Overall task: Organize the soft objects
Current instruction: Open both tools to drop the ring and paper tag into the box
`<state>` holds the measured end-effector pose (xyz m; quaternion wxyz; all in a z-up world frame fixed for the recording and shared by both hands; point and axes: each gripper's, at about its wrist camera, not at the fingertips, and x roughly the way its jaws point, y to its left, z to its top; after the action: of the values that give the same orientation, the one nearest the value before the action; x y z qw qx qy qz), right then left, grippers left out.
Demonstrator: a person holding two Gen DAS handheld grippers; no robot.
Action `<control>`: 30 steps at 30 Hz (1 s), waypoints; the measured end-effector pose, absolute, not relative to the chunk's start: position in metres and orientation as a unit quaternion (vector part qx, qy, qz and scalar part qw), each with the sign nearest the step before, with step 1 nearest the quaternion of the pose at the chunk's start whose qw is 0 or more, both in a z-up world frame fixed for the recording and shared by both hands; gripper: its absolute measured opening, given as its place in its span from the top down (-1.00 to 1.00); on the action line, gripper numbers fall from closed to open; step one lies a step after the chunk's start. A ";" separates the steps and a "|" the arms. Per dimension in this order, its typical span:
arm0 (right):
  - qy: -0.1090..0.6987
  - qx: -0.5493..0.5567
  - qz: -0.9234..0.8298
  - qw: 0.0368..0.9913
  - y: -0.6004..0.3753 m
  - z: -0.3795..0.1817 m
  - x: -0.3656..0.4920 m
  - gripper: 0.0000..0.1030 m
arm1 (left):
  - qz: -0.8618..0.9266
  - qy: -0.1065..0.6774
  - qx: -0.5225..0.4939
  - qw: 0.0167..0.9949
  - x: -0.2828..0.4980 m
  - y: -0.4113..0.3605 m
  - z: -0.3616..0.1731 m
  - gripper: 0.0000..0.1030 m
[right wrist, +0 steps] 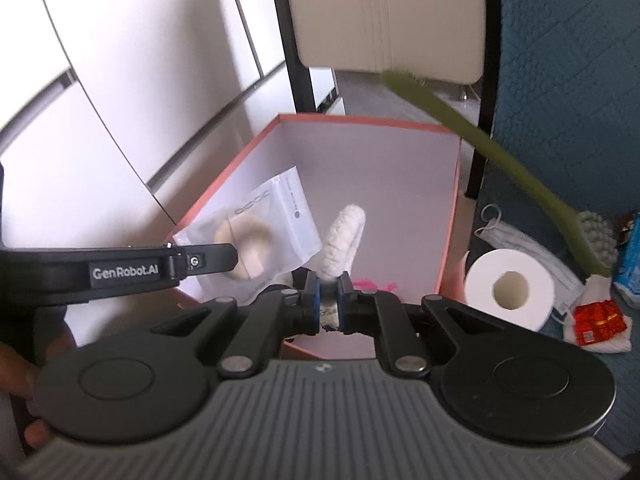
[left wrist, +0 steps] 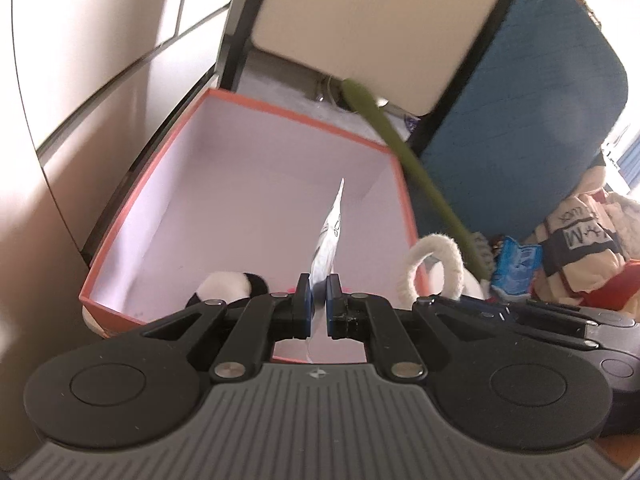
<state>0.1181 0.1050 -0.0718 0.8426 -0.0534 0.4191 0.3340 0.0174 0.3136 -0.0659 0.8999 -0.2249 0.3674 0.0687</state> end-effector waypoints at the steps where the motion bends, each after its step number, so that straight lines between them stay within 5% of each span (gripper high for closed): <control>1: 0.426 -0.054 0.333 0.840 0.109 -0.077 0.122 0.77 | 0.069 0.372 -0.227 0.897 0.020 0.318 -0.070 0.84; 15: 0.475 -0.064 0.310 0.822 0.136 -0.115 0.153 0.72 | 0.079 0.423 -0.241 0.870 0.059 0.359 -0.115 0.82; 18: 0.482 -0.062 0.305 0.819 0.137 -0.116 0.157 0.62 | 0.075 0.428 -0.258 0.863 0.063 0.362 -0.116 0.44; 19: 0.483 -0.063 0.306 0.818 0.136 -0.116 0.158 0.59 | 0.074 0.429 -0.266 0.860 0.063 0.363 -0.116 0.16; 20: 0.482 -0.064 0.308 0.817 0.136 -0.114 0.157 0.37 | 0.075 0.427 -0.272 0.859 0.063 0.364 -0.116 0.04; 22: 0.473 -0.063 0.310 0.822 0.133 -0.108 0.155 0.12 | 0.081 0.423 -0.267 0.862 0.061 0.362 -0.113 0.04; 30: 0.444 -0.051 0.300 0.843 0.110 -0.082 0.135 0.10 | 0.087 0.396 -0.236 0.883 0.045 0.346 -0.088 0.04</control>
<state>0.1355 0.1099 -0.0823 0.8428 -0.0509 0.4437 0.3002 0.0446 0.3457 -0.0878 0.8828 -0.2365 0.3964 0.0869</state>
